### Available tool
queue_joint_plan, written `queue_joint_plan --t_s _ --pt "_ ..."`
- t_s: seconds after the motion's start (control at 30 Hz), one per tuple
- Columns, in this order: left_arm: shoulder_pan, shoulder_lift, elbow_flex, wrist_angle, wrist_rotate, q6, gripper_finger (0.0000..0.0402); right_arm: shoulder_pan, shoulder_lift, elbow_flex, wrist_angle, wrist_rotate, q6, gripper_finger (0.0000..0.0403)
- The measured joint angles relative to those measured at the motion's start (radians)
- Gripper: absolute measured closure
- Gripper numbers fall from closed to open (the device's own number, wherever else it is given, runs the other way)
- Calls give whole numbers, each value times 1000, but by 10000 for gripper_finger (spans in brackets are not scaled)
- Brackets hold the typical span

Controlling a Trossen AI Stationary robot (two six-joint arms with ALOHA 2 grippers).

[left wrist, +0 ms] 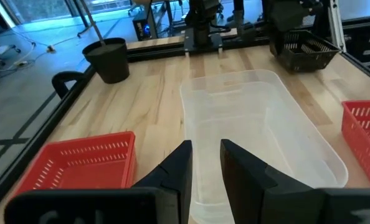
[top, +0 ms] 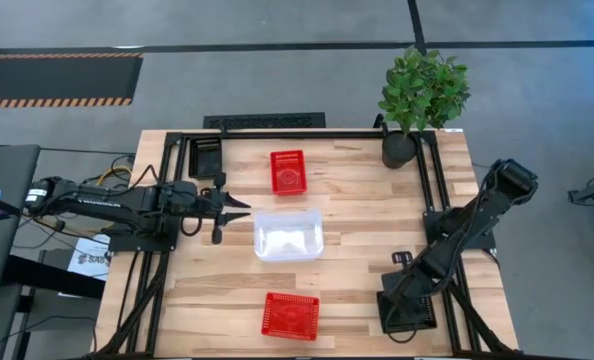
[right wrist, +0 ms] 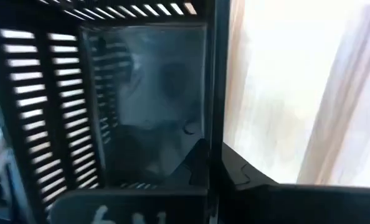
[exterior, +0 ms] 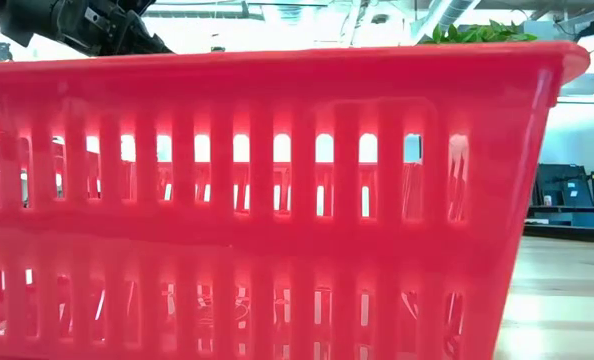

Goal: Stack baskets by color
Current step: Stack the bottom black bin on top of the top black bins

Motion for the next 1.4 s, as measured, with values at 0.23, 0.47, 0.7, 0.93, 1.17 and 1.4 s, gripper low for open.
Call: queue_joint_plan --t_s 0.23,0.47,0.7,0.93,1.17,1.4 --pt "0 0 0 0 0 -33 331 -66 -115 20 -76 91 -35 394" --pt "0 0 0 0 -1 -78 331 -146 -203 100 -126 276 -65 394" --pt "0 0 0 0 -31 -129 331 -262 -289 181 -41 473 -36 384" --pt "0 18 0 4 -35 -234 331 -412 -267 186 52 719 -277 393" --pt "-23 20 0 15 -168 -321 331 -576 -165 186 453 852 -552 395" --pt "-76 62 0 199 -451 -240 331 -722 -15 185 980 867 -743 385"
